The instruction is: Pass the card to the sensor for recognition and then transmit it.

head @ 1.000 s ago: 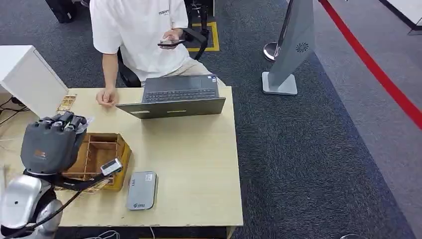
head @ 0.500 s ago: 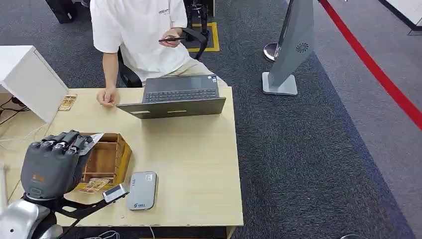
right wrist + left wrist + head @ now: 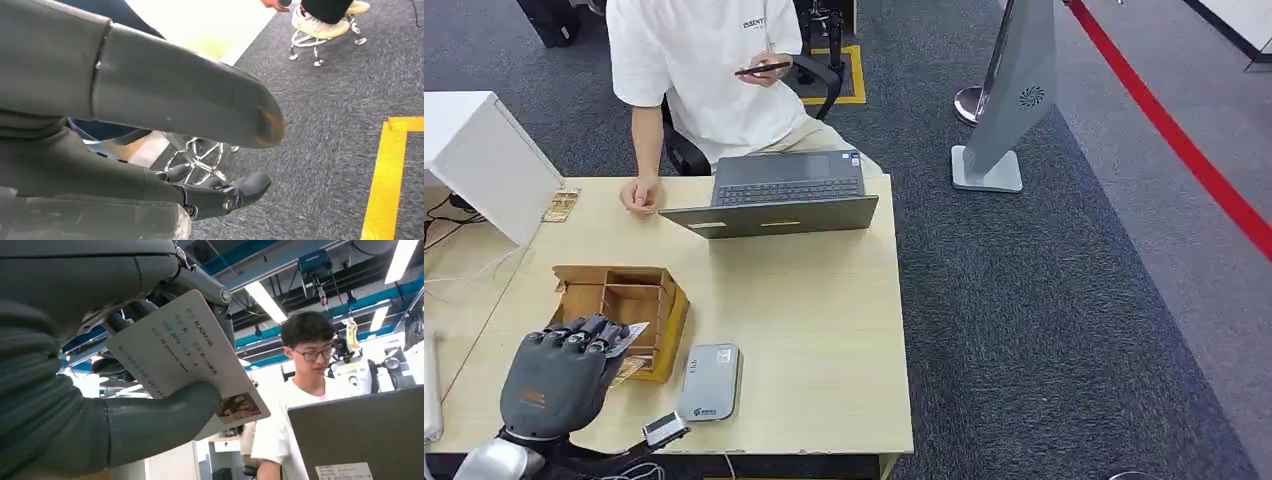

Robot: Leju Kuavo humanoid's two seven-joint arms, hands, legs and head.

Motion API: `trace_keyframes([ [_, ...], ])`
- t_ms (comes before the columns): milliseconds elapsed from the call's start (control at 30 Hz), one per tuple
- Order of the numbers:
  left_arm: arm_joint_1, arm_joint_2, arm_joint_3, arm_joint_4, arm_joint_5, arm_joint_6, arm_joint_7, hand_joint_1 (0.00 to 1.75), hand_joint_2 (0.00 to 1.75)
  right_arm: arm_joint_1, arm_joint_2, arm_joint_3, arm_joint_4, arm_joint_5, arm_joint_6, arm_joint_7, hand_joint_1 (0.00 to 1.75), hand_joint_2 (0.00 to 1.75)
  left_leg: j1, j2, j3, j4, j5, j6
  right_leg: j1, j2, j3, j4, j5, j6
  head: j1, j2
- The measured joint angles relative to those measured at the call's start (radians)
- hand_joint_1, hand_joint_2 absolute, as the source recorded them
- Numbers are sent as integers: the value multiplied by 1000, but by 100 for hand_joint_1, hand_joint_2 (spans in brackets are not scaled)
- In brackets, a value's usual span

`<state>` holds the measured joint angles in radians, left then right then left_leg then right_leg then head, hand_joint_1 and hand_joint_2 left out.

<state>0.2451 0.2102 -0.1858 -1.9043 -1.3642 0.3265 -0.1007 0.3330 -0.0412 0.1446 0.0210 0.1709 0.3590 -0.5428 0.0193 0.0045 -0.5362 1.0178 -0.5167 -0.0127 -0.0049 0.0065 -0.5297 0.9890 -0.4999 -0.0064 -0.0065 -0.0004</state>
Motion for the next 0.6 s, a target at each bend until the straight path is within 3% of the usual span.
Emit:
trace_keyframes([
  [367, 1, 0, -3, 55, -22, 0, -2, 175, 175, 0, 0, -6, 0, 11, 3, -10, 0, 0, 0, 0, 0, 0, 0, 0, 0, 0, 0, 0, 0, 0, 0, 0],
  [600, -19, 13, -55, 120, -48, 31, -17, 175, 175, 0, -8, -14, 0, 28, 19, -26, 0, 0, 0, 0, 0, 0, 0, 0, 0, 0, -1, 0, 0, 0, 0, 0],
])
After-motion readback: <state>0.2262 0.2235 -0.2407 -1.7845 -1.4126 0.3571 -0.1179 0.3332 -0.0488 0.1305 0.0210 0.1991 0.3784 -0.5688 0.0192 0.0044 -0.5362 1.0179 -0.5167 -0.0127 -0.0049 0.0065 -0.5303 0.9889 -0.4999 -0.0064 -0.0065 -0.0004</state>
